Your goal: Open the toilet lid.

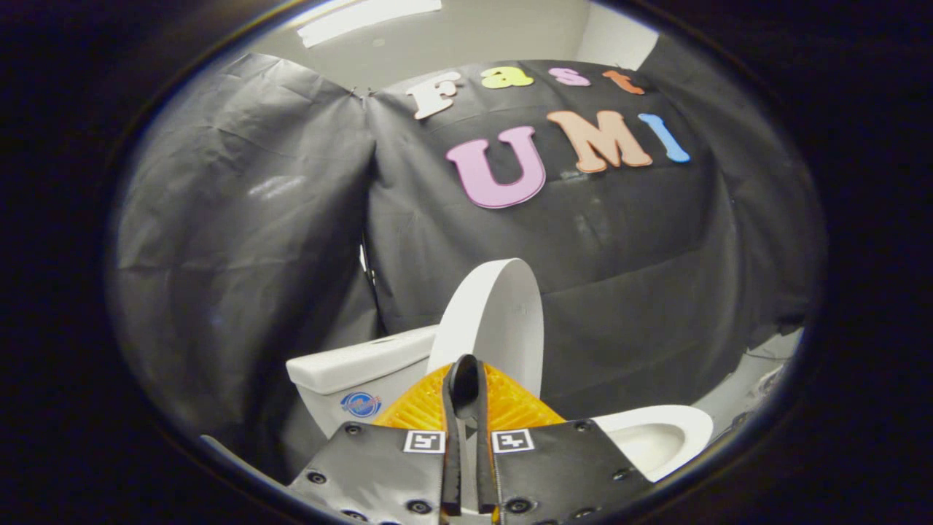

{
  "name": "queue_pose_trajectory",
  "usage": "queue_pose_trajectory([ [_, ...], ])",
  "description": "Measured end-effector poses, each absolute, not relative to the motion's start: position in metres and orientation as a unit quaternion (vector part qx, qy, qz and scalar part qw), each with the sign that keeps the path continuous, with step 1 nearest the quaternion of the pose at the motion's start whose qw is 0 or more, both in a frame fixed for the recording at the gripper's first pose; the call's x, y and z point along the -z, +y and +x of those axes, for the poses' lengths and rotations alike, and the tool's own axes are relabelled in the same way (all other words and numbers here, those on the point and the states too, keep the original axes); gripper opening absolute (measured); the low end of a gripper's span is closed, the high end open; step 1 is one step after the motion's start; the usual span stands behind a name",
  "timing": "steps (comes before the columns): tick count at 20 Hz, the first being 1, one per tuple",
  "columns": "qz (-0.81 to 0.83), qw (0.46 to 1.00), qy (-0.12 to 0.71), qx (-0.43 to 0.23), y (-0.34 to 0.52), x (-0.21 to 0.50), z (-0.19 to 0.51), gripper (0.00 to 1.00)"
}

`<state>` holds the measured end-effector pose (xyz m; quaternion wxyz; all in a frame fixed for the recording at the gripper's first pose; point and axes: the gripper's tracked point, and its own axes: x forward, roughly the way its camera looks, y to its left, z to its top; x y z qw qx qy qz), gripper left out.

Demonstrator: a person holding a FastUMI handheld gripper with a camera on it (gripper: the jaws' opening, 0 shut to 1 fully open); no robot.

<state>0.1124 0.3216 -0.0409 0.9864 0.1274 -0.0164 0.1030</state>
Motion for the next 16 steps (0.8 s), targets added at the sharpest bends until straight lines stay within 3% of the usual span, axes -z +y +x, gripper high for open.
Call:
queue_pose_trajectory([
  [13,0.086,0.968,-0.001,-0.235,0.410,0.036,0.134,0.12],
  [16,0.078,0.972,0.000,-0.219,0.412,0.041,0.146,0.12],
])
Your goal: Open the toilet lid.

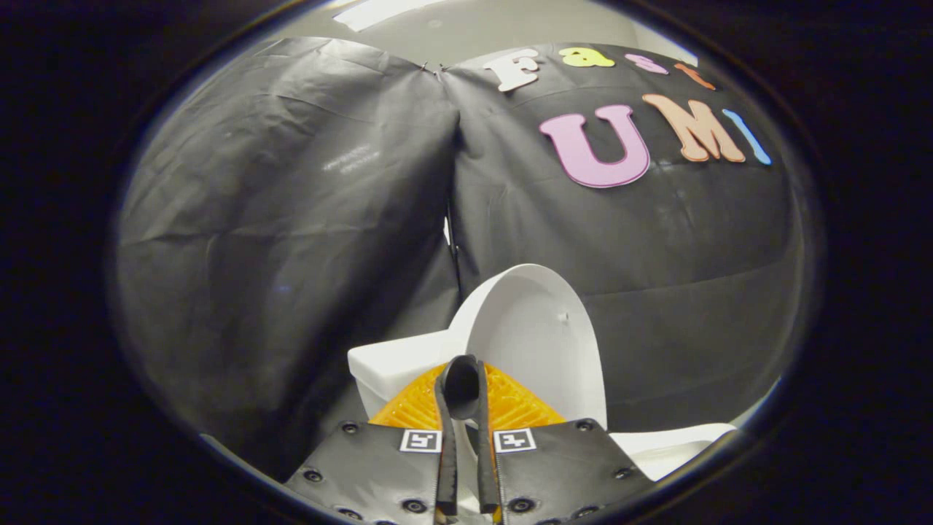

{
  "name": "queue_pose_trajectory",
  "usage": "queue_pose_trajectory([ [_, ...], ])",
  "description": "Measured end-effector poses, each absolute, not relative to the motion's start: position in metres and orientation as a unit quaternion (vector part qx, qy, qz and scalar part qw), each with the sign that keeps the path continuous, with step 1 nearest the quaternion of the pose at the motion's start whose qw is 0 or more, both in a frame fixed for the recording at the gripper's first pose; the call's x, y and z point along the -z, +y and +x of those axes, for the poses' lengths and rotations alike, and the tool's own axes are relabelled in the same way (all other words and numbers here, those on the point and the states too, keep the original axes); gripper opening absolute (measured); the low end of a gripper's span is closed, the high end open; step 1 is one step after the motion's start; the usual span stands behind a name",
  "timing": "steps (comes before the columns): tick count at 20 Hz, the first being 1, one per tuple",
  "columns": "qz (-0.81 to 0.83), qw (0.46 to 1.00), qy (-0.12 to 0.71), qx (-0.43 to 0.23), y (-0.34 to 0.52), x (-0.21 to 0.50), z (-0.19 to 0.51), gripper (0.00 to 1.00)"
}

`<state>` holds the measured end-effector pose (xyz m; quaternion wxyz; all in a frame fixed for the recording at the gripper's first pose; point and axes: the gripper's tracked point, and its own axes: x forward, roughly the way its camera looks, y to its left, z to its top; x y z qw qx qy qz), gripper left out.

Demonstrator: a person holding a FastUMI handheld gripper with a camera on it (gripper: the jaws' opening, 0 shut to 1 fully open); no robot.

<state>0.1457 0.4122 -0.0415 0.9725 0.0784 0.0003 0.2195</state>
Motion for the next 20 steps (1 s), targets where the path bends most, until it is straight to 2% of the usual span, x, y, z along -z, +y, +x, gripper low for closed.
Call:
queue_pose_trajectory([
  [10,0.078,0.969,0.023,-0.235,0.416,0.042,0.150,0.11],
  [20,0.086,0.965,0.006,-0.247,0.422,0.043,0.148,0.12],
])
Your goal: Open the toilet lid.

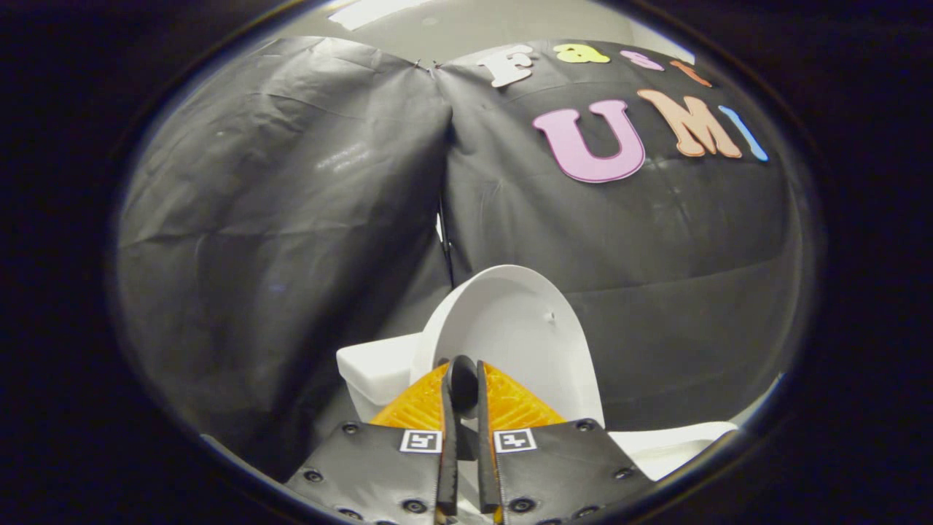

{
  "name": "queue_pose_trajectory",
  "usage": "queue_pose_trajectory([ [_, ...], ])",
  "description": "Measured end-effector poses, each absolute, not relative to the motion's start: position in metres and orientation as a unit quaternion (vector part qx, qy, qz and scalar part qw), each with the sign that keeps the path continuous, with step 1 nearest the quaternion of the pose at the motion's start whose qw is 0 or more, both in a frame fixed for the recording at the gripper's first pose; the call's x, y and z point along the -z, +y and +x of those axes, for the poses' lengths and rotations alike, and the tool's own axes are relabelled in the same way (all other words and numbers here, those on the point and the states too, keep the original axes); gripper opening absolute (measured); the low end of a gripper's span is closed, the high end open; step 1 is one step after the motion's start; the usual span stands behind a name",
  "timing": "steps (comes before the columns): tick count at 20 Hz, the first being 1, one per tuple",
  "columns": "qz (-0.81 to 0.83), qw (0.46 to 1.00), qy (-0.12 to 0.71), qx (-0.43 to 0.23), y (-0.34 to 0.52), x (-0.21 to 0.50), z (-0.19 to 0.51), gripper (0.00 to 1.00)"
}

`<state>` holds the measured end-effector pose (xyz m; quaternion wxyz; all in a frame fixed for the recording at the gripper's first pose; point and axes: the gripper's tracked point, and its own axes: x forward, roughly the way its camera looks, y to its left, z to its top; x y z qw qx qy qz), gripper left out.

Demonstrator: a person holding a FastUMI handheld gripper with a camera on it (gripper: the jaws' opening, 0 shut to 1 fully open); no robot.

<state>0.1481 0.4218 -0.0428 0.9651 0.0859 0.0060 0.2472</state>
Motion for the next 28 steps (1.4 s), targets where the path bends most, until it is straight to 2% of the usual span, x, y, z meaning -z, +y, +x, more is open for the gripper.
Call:
queue_pose_trajectory([
  [2,0.077,0.966,0.004,-0.245,0.419,0.040,0.145,0.20],
  [3,0.075,0.967,0.006,-0.244,0.420,0.041,0.144,0.20],
  [5,0.078,0.953,0.001,-0.293,0.439,0.038,0.133,0.22],
  [14,0.076,0.944,-0.003,-0.321,0.443,0.038,0.119,0.36],
  [16,0.120,0.926,-0.050,-0.355,0.449,0.009,0.103,0.39],
  [17,0.135,0.920,-0.082,-0.358,0.447,-0.006,0.097,0.37],
  [20,0.142,0.928,-0.126,-0.319,0.417,-0.038,0.098,0.37],
  [28,0.093,0.966,-0.093,-0.221,0.343,-0.035,0.105,0.34],
])
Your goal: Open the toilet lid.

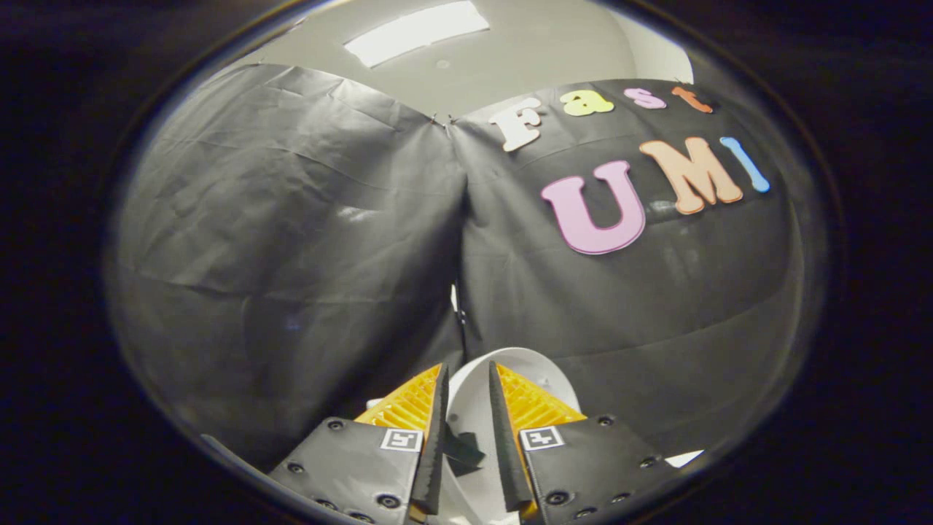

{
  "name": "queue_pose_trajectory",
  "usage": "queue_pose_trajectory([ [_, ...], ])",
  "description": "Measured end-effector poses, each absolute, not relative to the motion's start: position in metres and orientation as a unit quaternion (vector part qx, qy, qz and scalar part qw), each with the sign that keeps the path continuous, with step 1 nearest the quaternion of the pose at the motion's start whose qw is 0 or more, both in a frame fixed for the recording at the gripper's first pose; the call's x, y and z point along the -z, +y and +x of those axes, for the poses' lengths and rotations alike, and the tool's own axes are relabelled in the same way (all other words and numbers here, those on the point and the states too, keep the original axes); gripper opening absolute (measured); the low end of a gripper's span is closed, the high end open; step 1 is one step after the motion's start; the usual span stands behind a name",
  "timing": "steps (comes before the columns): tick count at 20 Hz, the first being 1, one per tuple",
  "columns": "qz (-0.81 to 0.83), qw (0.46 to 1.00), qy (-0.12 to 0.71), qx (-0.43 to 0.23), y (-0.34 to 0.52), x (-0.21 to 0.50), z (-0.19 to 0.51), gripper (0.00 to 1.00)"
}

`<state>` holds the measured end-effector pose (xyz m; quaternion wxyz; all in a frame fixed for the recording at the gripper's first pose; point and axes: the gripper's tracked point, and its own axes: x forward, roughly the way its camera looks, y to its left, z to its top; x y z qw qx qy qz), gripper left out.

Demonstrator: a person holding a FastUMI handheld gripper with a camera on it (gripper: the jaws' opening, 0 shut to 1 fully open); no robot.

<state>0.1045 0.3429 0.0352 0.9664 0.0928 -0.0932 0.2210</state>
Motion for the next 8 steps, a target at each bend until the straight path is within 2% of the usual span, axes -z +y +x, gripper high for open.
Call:
queue_pose_trajectory([
  [8,0.042,0.990,-0.087,-0.099,0.224,-0.044,0.090,0.37],
])
